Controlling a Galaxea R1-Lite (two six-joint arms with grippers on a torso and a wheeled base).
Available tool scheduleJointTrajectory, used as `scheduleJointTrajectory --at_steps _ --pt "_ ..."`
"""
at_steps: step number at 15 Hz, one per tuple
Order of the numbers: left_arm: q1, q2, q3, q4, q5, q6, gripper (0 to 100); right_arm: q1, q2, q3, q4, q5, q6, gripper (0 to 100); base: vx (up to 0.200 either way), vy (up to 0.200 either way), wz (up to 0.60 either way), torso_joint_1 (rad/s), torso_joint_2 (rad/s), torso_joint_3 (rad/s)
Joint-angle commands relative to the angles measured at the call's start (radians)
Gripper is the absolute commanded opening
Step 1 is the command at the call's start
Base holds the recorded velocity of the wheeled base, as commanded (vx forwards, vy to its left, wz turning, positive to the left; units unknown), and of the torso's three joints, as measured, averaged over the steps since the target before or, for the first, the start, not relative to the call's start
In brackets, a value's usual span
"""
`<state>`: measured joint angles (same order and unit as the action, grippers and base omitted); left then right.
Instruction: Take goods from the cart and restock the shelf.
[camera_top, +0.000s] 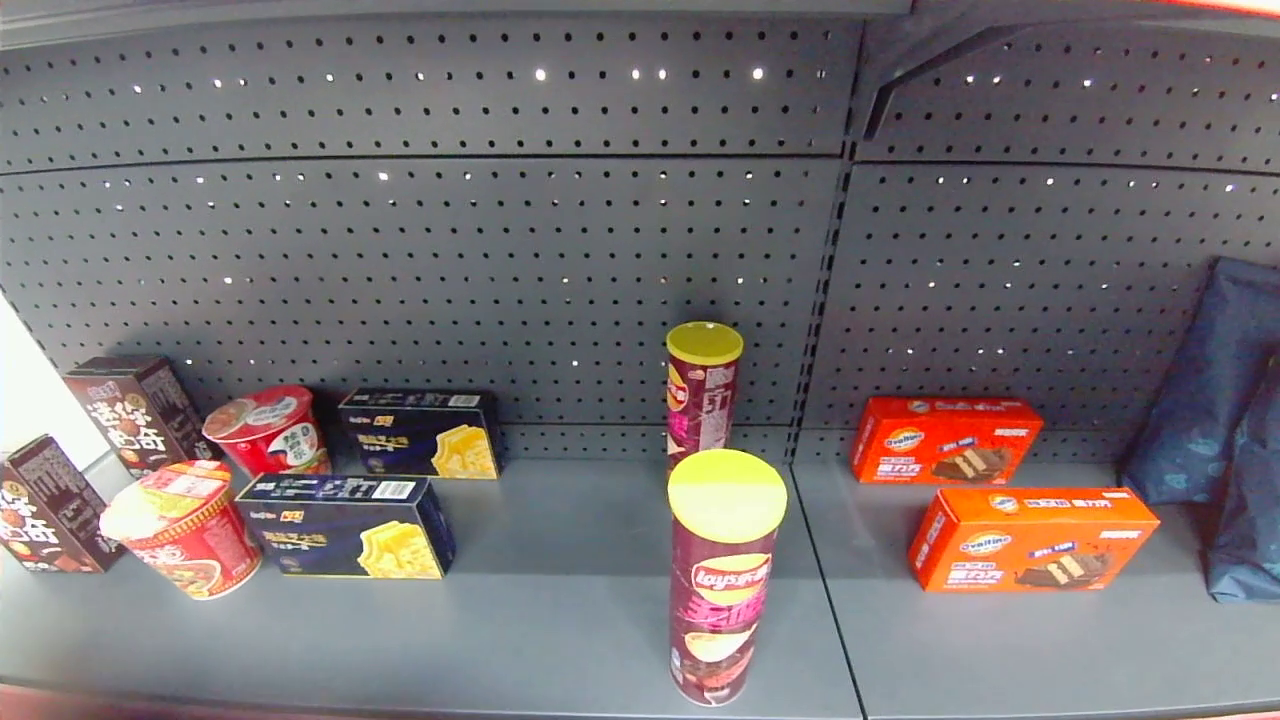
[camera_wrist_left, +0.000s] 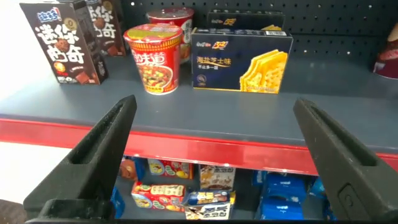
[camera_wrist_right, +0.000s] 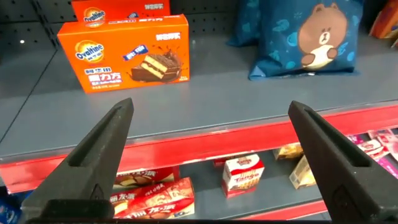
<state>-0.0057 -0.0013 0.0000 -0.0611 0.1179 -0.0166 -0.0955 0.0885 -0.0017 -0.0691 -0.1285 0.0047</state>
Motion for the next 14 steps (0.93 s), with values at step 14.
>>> scheduleJointTrajectory --at_steps 14 --pt "0.001 0.001 0.000 0.064 -0.164 0.040 100 -0.001 0.004 0.000 0.074 0.055 0.005 100 0.000 0.000 0.00 0.000 0.00 0.000"
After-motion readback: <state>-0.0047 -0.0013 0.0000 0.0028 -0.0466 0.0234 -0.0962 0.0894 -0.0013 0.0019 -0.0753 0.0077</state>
